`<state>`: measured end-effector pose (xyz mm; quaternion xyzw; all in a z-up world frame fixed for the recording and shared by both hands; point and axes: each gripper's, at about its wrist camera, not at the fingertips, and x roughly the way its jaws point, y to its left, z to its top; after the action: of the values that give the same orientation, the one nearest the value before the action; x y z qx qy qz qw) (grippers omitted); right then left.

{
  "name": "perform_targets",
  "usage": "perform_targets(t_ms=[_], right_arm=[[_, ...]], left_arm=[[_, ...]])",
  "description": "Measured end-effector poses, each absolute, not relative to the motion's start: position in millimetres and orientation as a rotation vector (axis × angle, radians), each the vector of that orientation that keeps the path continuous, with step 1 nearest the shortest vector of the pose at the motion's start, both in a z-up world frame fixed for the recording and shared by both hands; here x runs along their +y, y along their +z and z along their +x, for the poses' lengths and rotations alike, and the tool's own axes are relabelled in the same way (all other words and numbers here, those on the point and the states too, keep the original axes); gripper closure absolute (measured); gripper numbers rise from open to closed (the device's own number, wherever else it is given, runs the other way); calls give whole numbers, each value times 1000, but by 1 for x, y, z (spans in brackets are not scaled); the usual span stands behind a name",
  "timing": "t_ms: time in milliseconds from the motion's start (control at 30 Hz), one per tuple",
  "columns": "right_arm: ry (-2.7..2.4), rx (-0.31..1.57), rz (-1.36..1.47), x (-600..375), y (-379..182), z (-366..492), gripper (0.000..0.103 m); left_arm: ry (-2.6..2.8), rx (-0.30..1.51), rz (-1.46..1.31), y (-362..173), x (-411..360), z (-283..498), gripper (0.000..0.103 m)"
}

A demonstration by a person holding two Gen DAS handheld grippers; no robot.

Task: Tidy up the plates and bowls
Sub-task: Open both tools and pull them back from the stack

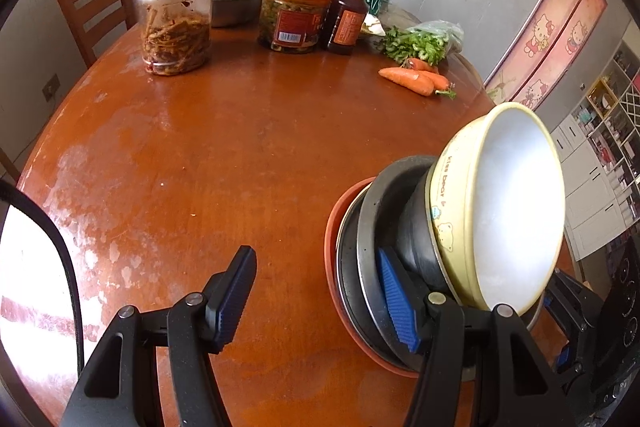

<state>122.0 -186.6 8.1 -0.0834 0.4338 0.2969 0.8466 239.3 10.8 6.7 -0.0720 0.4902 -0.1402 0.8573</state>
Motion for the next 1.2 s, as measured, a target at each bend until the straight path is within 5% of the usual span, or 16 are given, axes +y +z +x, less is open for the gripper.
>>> perform_targets(t_ms=[700, 1200], right_arm=[[408, 763, -111, -208, 41, 62, 18], [350, 763, 36, -235, 23, 20, 17]], left_arm=[[-109, 814, -15, 36, 20, 136, 32], [-111, 847, -13, 10, -22, 71, 29]])
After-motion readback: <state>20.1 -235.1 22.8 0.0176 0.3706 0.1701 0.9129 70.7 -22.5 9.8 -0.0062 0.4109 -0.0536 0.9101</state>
